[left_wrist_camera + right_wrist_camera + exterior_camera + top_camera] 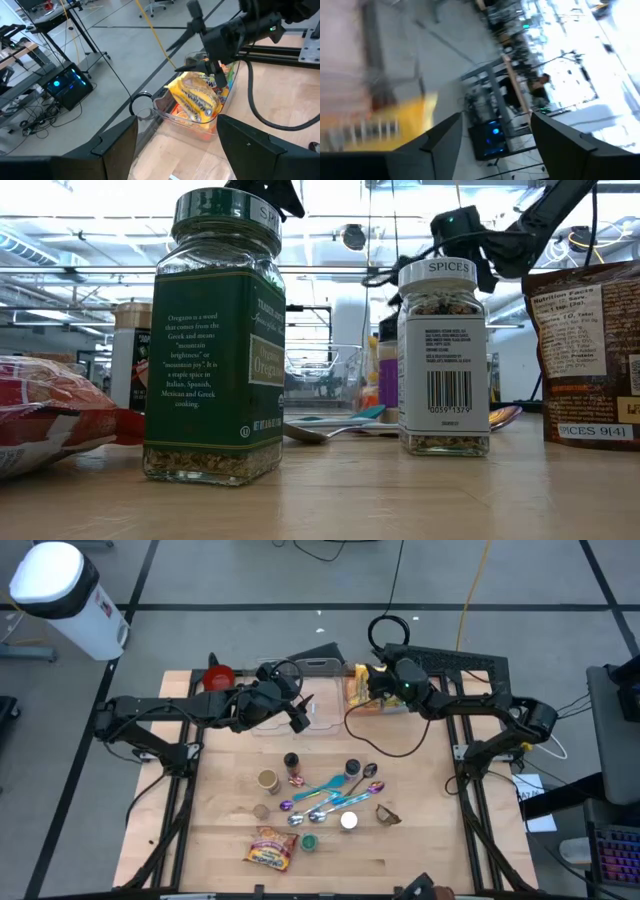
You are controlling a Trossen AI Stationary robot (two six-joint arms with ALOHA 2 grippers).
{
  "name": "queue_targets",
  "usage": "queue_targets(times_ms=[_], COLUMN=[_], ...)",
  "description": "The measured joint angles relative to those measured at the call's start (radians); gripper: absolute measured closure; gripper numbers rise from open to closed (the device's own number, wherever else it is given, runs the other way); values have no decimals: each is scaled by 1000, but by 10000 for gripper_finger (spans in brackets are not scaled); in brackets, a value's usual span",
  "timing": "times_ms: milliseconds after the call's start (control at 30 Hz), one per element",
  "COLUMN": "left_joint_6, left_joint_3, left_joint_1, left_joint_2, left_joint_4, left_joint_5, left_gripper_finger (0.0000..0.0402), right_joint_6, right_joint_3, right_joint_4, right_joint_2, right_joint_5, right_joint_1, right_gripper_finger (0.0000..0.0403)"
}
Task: Pick & Place Food Item
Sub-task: Put the yellow noodle pack into the right transparent bin
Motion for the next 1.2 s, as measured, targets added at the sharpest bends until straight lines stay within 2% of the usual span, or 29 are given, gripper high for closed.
queue_targets(times_ms=[133, 200, 300, 400, 500, 567, 633, 733, 800, 900, 1100, 1200], left_joint_6=[0, 0, 0, 0, 0, 0, 0, 0, 0, 0, 0, 0], left_joint_3=[0, 0, 0, 0, 0, 0, 0, 0, 0, 0, 0, 0], left_joint_1=[0, 0, 0, 0, 0, 0, 0, 0, 0, 0, 0, 0], left_joint_2=[0, 0, 0, 0, 0, 0, 0, 0, 0, 0, 0, 0], left_joint_4=[0, 0, 0, 0, 0, 0, 0, -1, -1, -2, 0, 0], left_joint_5=[0, 0, 0, 0, 0, 0, 0, 0, 0, 0, 0, 0], left_gripper_finger=[121, 121, 121, 121, 121, 121, 121, 121, 121, 121, 121, 121], right_joint_6=[80, 150, 273, 432, 576, 627, 646, 683, 728, 774, 861, 881], right_joint_3=[3, 17, 76, 174, 301, 369, 396, 404, 393, 364, 341, 339], right_joint_4=[27, -51, -281, -600, -908, -1014, -1051, -1010, -994, -982, -963, -958], right_joint_2=[-16, -31, -52, -59, -51, -38, -38, -39, -39, -34, 29, 75], right_joint_5=[87, 115, 111, 5, -204, -313, -336, -354, -366, -369, -368, -365], right_joint_1=[53, 74, 86, 68, 7, -37, -78, -124, -142, -137, -110, -106], right_gripper_finger=[157, 157, 166, 188, 223, 258, 302, 373, 394, 368, 257, 217])
